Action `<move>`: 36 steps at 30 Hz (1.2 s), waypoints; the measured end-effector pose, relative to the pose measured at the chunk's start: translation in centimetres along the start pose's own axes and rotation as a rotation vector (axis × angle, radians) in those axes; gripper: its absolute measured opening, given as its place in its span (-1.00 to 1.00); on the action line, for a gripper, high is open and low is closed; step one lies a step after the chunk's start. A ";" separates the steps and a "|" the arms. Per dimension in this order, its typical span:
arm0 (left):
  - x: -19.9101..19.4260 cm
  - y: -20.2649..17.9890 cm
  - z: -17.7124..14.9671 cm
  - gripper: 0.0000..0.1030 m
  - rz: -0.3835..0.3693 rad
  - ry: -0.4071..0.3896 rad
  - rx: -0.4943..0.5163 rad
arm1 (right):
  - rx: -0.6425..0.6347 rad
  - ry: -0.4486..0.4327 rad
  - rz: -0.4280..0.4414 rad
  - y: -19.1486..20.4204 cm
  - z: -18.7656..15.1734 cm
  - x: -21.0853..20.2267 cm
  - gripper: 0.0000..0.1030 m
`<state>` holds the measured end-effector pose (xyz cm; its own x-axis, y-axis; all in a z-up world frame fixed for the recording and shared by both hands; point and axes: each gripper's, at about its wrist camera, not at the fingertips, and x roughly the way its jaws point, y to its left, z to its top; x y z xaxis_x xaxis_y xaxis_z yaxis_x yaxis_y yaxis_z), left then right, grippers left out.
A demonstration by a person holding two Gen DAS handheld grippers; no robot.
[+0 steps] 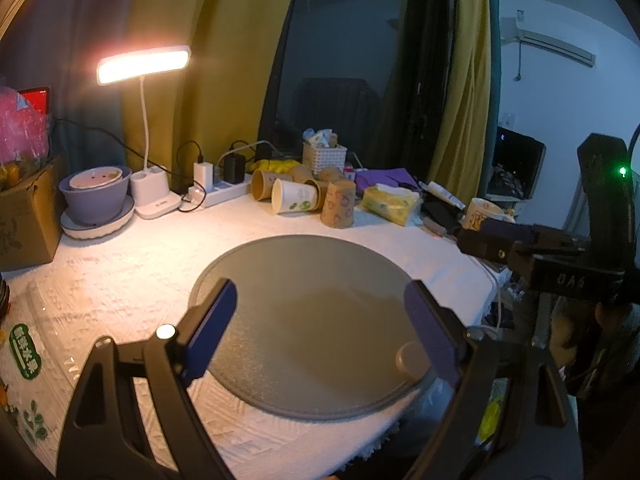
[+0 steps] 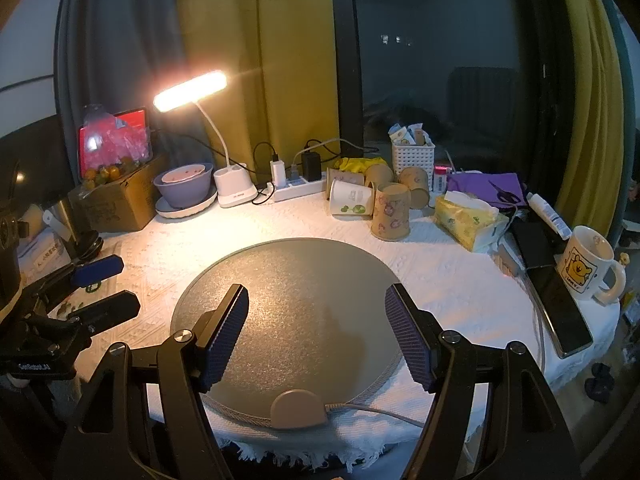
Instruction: Flip cup upright
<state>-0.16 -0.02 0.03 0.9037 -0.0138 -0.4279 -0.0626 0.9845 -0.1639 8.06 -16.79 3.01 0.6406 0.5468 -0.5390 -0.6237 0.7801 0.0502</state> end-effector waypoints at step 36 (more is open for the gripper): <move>0.8 -0.2 0.4 0.69 -0.003 -0.021 0.010 | -0.015 -0.002 -0.021 -0.3 0.9 0.2 0.44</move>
<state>0.74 -0.19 0.03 0.9127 -0.0130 -0.4084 -0.0557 0.9862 -0.1560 8.75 -16.69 3.62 0.6546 0.5308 -0.5384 -0.6168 0.7867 0.0257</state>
